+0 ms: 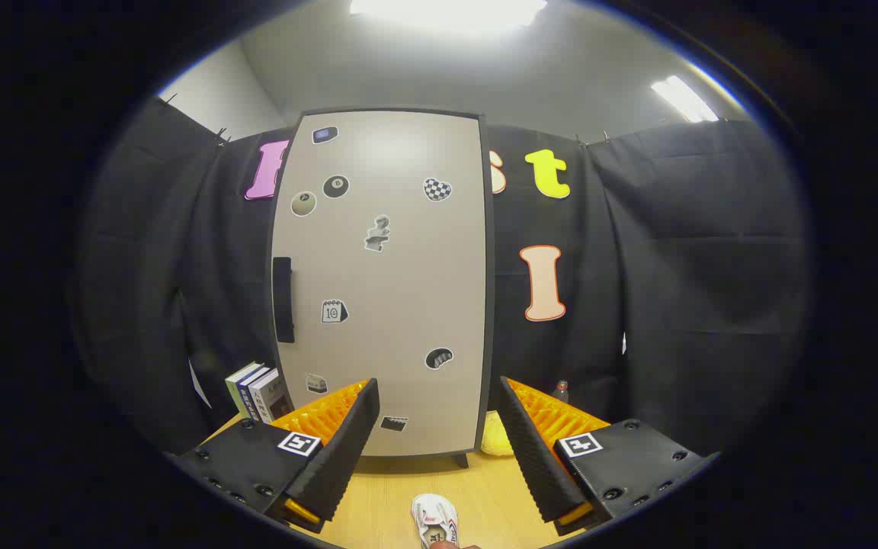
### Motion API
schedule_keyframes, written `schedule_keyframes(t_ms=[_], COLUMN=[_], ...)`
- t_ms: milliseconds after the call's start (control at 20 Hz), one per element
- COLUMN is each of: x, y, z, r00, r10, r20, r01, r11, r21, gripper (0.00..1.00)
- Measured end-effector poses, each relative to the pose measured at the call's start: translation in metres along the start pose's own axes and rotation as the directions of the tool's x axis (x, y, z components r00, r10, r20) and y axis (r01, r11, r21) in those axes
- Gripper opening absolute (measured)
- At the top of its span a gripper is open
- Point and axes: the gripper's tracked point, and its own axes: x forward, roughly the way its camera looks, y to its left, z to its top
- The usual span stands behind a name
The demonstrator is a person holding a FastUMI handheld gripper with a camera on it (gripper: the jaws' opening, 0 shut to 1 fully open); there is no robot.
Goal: Open the shoe cabinet door, grab the shoes and put them into the shoe cabinet, then close the shoe cabinet door.
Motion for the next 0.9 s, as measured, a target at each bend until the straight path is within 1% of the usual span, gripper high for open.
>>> schedule_keyframes(t_ms=[100,450,900], x=[0.000,0.005,0.009], y=[-0.004,-0.008,-0.006], z=[-0.004,-0.011,-0.011], r00=[1.000,0.999,1.000], r10=[-0.016,-0.034,-0.026], r20=[-0.001,-0.012,-0.008], r01=[0.016,0.033,0.026], r11=[1.000,0.999,1.000], r21=[-0.016,-0.016,-0.017], gripper=[0.97,0.97,0.97])
